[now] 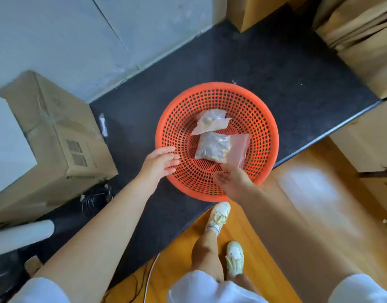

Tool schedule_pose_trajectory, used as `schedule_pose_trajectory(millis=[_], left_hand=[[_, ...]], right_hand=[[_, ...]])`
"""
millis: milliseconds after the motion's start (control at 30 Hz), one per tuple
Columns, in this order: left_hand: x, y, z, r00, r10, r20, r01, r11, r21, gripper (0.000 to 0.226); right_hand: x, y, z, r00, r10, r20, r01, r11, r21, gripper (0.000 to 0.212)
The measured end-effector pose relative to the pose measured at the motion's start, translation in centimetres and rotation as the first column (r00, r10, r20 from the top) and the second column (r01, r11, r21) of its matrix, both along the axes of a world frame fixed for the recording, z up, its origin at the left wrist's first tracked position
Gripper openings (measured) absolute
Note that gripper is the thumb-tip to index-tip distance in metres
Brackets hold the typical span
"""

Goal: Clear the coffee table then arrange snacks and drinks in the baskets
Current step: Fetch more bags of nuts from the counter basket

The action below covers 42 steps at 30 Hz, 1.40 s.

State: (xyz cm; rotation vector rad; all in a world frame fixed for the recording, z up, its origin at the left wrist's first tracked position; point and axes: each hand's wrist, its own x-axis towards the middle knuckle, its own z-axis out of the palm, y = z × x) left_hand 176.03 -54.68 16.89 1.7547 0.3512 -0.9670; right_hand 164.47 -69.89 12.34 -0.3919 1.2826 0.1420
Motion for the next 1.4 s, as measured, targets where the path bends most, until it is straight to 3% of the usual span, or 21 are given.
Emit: schedule_pose_trajectory(millis=[67, 100, 167, 233, 267, 367, 533, 667, 767, 833, 967, 1133, 1267, 1400], left_hand=[[2.7, -1.2, -1.7, 0.971, -0.238, 0.024, 0.233, 0.963, 0.137, 0.032], [4.1, -1.7, -2.5, 0.922, -0.385, 0.034, 0.367, 0.901, 0.233, 0.035], [6.5, -2.8, -3.8, 0.784, -0.617, 0.064, 0.549, 0.738, 0.392, 0.04], [8.4, -4.2, -5.1, 0.627, -0.77, 0.119, 0.631, 0.591, 0.502, 0.043], [9.0, -5.0, -5.9, 0.558, -0.815, 0.156, 0.647, 0.545, 0.533, 0.045], [9.8, -7.2, -8.0, 0.409, -0.873, 0.265, 0.665, 0.484, 0.569, 0.059], [10.1, -9.4, -9.9, 0.246, -0.903, 0.352, 0.694, 0.418, 0.587, 0.081], [10.1, -10.6, -10.4, 0.18, -0.903, 0.39, 0.713, 0.393, 0.581, 0.073], [10.0, -10.9, -10.6, 0.232, -0.872, 0.43, 0.722, 0.451, 0.525, 0.065], [9.9, -11.0, -10.7, 0.314, -0.837, 0.449, 0.722, 0.517, 0.459, 0.053], [9.4, -11.4, -9.8, 0.678, -0.63, 0.378, 0.567, 0.776, 0.276, 0.035], [9.4, -11.1, -7.3, 0.924, -0.331, 0.192, 0.325, 0.944, 0.064, 0.039], [9.4, -11.0, -3.3, 0.994, -0.093, 0.058, 0.101, 0.982, -0.161, 0.052], [8.6, -11.5, 1.2, 0.994, -0.112, 0.0, 0.106, 0.941, -0.323, 0.072]], right_hand=[[1.4, 0.4, -1.7, 0.999, -0.008, -0.05, 0.011, 0.999, 0.047, 0.016], [1.9, 0.5, -2.4, 0.998, -0.019, -0.066, 0.024, 0.997, 0.076, 0.019], [2.9, 0.7, -3.6, 0.996, -0.055, -0.068, 0.063, 0.991, 0.12, 0.024], [3.8, 0.8, -4.9, 0.989, -0.132, -0.061, 0.14, 0.98, 0.145, 0.041], [4.1, 0.8, -5.6, 0.985, -0.165, -0.055, 0.171, 0.975, 0.143, 0.039], [4.9, 0.8, -7.0, 0.976, -0.209, -0.059, 0.214, 0.97, 0.118, 0.019], [5.0, 0.5, -7.9, 0.972, -0.19, -0.141, 0.191, 0.982, -0.011, 0.041], [4.4, -0.2, -7.8, 0.98, -0.138, -0.141, 0.129, 0.989, -0.074, 0.036], [4.2, -0.8, -7.6, 0.984, -0.114, -0.139, 0.093, 0.984, -0.151, 0.024], [4.2, -0.9, -7.2, 0.986, -0.108, -0.127, 0.079, 0.973, -0.215, 0.016], [4.2, -1.4, -6.0, 0.996, -0.08, -0.048, 0.057, 0.928, -0.368, 0.017], [3.8, -2.4, -3.3, 1.0, -0.005, 0.028, 0.018, 0.89, -0.456, 0.02], [2.8, -3.3, 0.4, 0.987, -0.08, 0.141, 0.138, 0.87, -0.473, 0.023], [0.4, -4.4, 4.6, 0.953, -0.156, 0.26, 0.272, 0.816, -0.509, 0.031]])
